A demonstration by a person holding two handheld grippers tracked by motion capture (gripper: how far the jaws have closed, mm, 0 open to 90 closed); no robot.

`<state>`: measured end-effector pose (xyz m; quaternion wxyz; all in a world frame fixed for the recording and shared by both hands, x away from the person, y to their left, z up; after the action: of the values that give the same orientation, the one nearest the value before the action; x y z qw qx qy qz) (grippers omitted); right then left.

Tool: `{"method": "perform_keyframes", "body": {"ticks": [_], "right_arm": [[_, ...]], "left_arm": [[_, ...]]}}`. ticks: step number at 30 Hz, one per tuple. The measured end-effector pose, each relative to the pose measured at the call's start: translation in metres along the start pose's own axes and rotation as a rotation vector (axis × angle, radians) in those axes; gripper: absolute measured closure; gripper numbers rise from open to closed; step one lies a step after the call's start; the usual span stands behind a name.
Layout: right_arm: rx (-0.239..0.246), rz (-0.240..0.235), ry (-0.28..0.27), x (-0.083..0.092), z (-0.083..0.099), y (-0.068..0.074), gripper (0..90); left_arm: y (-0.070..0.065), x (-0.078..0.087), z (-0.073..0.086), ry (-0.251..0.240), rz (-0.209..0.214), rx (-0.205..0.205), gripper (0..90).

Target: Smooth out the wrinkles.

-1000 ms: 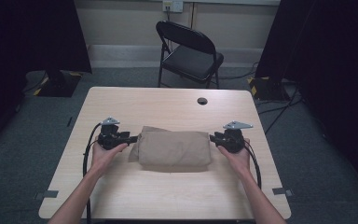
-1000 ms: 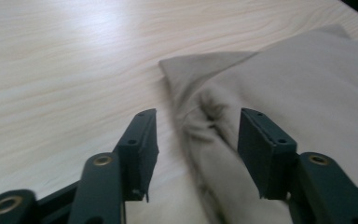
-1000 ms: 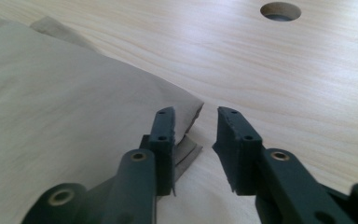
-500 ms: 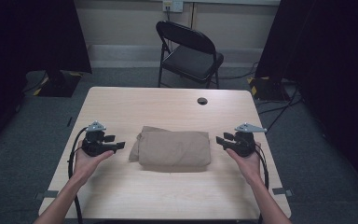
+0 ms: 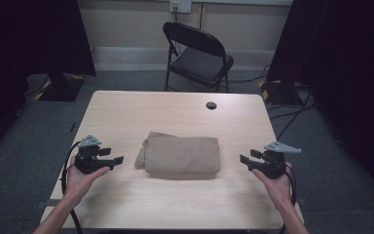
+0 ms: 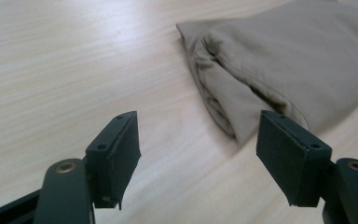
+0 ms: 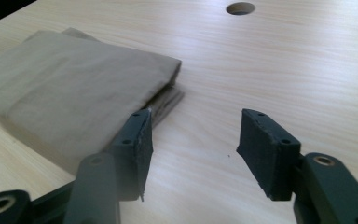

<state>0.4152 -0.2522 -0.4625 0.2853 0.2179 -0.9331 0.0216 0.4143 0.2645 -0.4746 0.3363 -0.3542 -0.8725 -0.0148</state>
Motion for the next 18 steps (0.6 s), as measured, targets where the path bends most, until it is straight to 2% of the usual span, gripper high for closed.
{"method": "perform_keyframes", "body": {"ticks": [1, 2, 3, 4, 5, 8, 10, 11, 14, 16, 18], "right_arm": [[0.000, 0.000, 0.000, 0.000, 0.000, 0.000, 43.8], [-0.007, 0.017, 0.003, 0.008, 0.005, -0.006, 42.7], [-0.007, 0.017, 0.003, 0.008, 0.005, -0.006, 42.7], [-0.004, 0.037, 0.000, 0.014, 0.010, -0.012, 40.5], [0.000, 0.043, 0.000, 0.016, 0.012, -0.014, 39.6], [-0.013, 0.056, 0.008, 0.019, 0.017, -0.019, 36.2], [-0.022, 0.074, 0.036, 0.023, 0.024, -0.024, 32.8], [-0.037, 0.089, 0.052, 0.024, 0.032, -0.029, 29.8], [-0.041, 0.069, 0.075, 0.023, 0.040, -0.032, 25.9], [-0.058, 0.081, 0.126, 0.018, 0.051, -0.037, 20.1], [-0.064, 0.088, 0.137, 0.016, 0.053, -0.038, 19.4]], "left_arm": [[0.000, 0.000, 0.000, 0.000, 0.000, 0.000, 29.9], [0.000, 0.002, 0.007, 0.015, -0.025, 0.024, 30.9], [0.000, 0.002, 0.007, 0.015, -0.025, 0.024, 31.0], [0.000, 0.004, 0.012, 0.023, -0.025, 0.043, 31.0], [0.000, 0.005, 0.018, 0.035, -0.035, 0.043, 31.0], [0.001, 0.008, 0.024, 0.058, -0.052, 0.032, 31.0], [0.003, 0.013, 0.027, 0.063, -0.069, 0.028, 30.9], [0.005, 0.016, 0.031, 0.070, -0.097, 0.035, 31.6], [0.008, 0.017, 0.039, 0.098, -0.094, 0.056, 33.2], [0.010, 0.017, 0.047, 0.119, -0.114, 0.055, 33.1], [0.013, 0.016, 0.051, 0.134, -0.121, 0.060, 33.0]]}}
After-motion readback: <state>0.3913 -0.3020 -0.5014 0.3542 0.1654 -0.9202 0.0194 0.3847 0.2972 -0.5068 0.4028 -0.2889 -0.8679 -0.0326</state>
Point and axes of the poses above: each handheld gripper's, and its own axes: x roughly backward along the jaws, z roughly out of its underside, y roughly to its left, the point moved 5 cm from there along -x, roughly forward along the jaws, and after that the axes turned 6 degrees about z, right-handed, at the moved point
